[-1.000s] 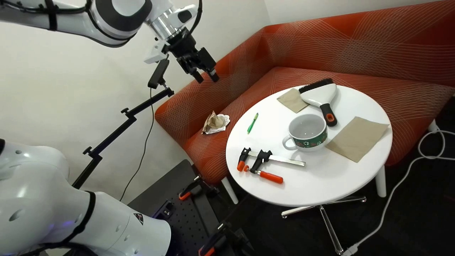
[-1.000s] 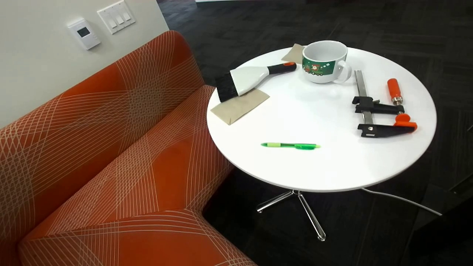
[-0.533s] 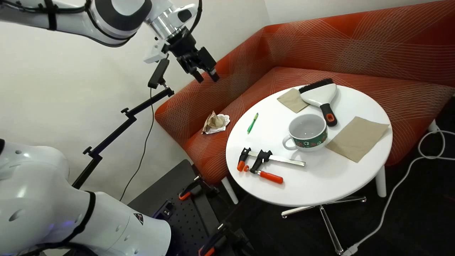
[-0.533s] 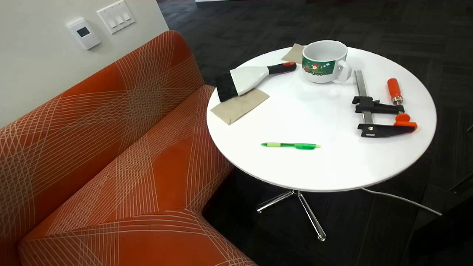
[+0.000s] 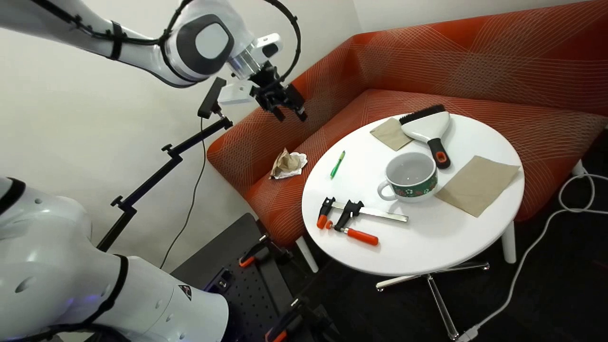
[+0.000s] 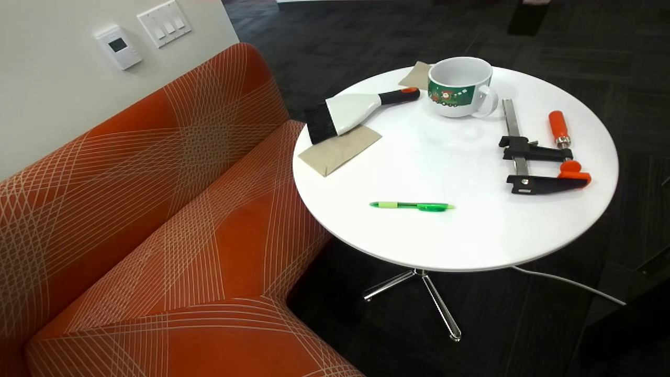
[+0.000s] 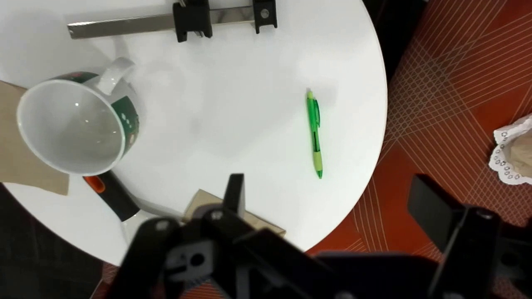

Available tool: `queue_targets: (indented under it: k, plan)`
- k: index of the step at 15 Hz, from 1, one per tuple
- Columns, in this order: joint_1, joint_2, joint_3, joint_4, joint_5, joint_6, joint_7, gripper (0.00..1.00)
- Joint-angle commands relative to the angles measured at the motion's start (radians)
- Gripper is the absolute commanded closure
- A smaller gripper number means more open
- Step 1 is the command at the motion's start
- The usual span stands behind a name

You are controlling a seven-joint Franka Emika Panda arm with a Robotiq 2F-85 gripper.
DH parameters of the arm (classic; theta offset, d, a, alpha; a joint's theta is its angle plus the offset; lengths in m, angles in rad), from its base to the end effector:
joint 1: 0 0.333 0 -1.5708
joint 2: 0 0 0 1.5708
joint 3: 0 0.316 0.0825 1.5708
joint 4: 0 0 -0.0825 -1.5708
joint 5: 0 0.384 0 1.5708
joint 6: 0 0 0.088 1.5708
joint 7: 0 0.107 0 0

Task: Pick up the pen from the table and put it in the mug cup.

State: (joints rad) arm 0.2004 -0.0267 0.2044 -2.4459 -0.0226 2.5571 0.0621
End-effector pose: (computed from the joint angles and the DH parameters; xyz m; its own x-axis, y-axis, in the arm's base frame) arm 0.4519 0.1939 0.3234 0.9263 0.3506 0.1377 0.3524 -0.9358 0.0118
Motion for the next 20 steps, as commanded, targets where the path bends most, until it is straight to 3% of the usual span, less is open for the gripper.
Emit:
queue_targets:
  k: [1,12,20]
  plan:
    - [0.012,0.153,0.008,0.075,-0.007,0.069,-0.025,0.00]
    - [0.062,0.545,-0.049,0.377,-0.118,0.086,0.003,0.00]
    - [0.112,0.722,-0.099,0.532,-0.150,0.077,0.004,0.00]
